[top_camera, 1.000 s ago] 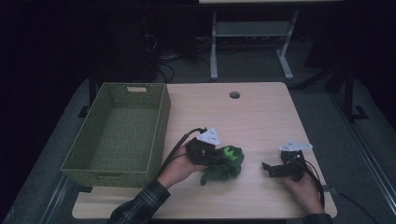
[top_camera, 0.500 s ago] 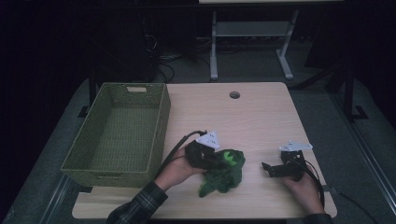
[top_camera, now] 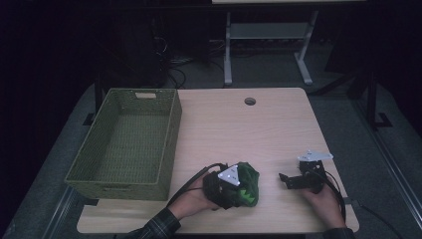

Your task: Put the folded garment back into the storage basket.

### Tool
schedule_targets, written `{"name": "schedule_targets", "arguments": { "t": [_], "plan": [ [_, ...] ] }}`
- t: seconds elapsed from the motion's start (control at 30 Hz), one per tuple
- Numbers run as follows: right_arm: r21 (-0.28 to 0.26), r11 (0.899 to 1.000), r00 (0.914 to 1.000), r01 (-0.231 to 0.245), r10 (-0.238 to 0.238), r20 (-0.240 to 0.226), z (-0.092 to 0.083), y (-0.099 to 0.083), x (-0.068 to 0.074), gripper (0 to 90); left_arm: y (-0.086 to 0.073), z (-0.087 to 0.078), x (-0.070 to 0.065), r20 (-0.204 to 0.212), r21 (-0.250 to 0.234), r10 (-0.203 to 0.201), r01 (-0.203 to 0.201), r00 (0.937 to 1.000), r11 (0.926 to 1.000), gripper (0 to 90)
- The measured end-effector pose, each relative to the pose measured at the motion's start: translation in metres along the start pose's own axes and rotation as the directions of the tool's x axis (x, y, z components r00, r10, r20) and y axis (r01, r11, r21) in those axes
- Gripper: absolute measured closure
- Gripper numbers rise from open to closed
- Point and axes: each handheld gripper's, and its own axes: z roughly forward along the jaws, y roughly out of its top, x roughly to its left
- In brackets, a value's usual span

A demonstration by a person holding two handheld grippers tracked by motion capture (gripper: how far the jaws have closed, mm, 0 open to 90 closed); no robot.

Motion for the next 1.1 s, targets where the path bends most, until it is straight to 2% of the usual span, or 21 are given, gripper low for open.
{"name": "schedule_targets", "arguments": {
  "t": [0.13, 0.27, 0.43, 0.53, 0.63, 0.73, 0.93, 1.07, 1.1],
  "plan": [
    [0.0, 1.0, 1.0, 0.0, 0.0, 0.0, 0.0, 0.0, 0.0, 2.4, -0.003, 0.008, -0.004, -0.043, 0.02, 0.034, -0.034, 0.9985, 0.9992, 49.6],
    [0.0, 1.0, 1.0, -0.001, 0.001, 0.0, 0.0, 0.0, 0.0, 2.4, -0.006, 0.013, -0.007, -0.082, 0.034, 0.07, -0.068, 0.9941, 0.9971, 50.2],
    [0.0, 1.0, 1.0, 0.0, 0.0, 0.0, 0.0, 0.0, 0.0, 2.4, -0.009, 0.018, -0.011, -0.141, 0.058, 0.126, -0.119, 0.9819, 0.9912, 56.1],
    [0.0, 1.0, 1.0, 0.0, 0.0, 0.0, 0.0, 0.0, 0.0, 2.4, -0.011, 0.018, -0.01, -0.153, 0.033, 0.108, -0.104, 0.9822, 0.994, 63.1],
    [0.0, 1.0, 1.0, 0.0, 0.0, 0.0, 0.0, 0.0, 0.0, 2.4, -0.01, 0.018, -0.008, -0.156, 0.046, 0.119, -0.113, 0.9805, 0.9925, 71.4],
    [0.0, 1.0, 1.0, 0.0, 0.0, 0.0, 0.0, 0.0, 0.0, 2.4, -0.009, 0.018, -0.006, -0.152, 0.052, 0.112, -0.106, 0.9819, 0.9931, 76.3],
    [0.0, 1.0, 1.0, 0.0, 0.0, 0.0, 0.0, 0.0, 0.0, 2.4, -0.004, 0.013, -0.005, -0.147, 0.037, 0.083, -0.079, 0.9857, 0.9962, 81.8],
    [0.0, 1.0, 1.0, 0.0, 0.0, 0.0, 0.0, 0.0, 0.0, 2.4, 0.001, 0.001, 0.0, -0.135, -0.017, 0.025, -0.027, 0.9906, 0.9995, 82.3],
    [0.0, 1.0, 1.0, -0.001, 0.001, 0.0, 0.0, 0.0, 0.0, 2.5, 0.002, -0.004, 0.003, -0.134, -0.015, 0.026, -0.028, 0.9906, 0.9995, 82.3]
  ]
}}
